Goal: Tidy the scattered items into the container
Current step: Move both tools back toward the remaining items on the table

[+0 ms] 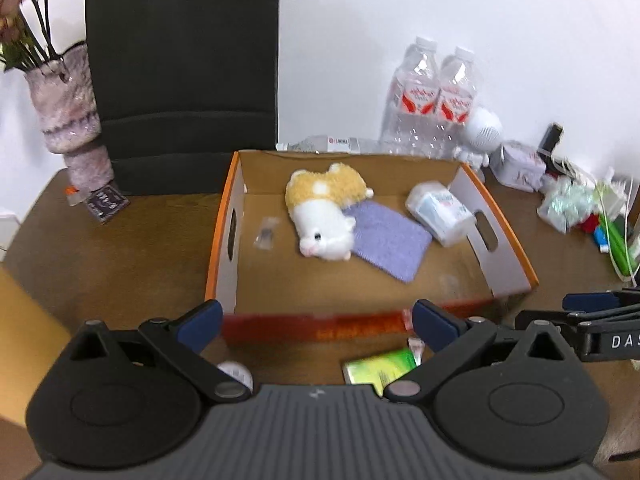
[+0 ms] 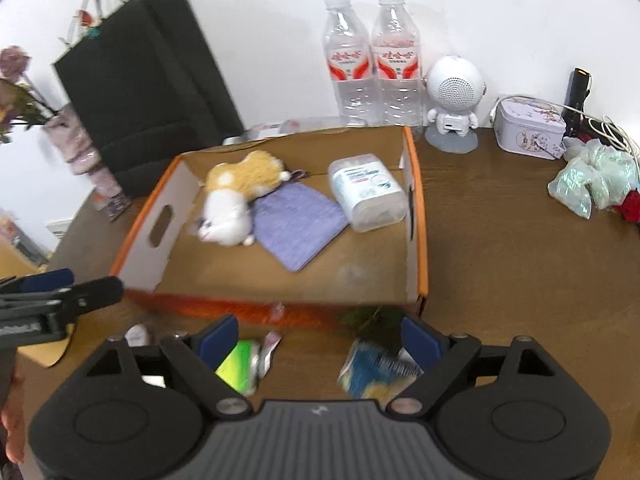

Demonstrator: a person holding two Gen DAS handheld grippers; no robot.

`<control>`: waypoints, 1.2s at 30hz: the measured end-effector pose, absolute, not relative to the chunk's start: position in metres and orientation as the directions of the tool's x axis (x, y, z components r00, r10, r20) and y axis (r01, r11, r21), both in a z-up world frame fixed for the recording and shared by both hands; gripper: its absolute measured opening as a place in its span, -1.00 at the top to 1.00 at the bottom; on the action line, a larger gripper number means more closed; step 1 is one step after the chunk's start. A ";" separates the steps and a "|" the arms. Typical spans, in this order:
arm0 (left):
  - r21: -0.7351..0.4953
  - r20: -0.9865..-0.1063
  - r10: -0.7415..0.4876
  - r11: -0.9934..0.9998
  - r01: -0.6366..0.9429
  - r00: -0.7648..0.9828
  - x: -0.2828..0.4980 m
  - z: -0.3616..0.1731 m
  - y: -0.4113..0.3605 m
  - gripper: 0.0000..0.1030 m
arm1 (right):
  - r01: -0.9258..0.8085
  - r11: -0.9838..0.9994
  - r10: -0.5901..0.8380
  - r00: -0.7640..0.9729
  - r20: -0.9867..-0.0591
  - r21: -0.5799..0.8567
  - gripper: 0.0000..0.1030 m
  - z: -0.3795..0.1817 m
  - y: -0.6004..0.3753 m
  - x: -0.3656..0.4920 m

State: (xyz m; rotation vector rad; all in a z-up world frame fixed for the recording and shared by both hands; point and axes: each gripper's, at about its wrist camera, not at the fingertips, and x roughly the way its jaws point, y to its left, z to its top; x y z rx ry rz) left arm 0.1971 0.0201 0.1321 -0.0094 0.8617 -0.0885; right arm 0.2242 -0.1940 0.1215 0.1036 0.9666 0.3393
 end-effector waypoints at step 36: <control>-0.099 -0.562 -0.067 0.995 0.013 0.824 -0.022 0.018 0.026 -1.00 | -0.347 0.917 0.398 0.765 -0.506 0.197 -1.00 0.018 -0.213 0.013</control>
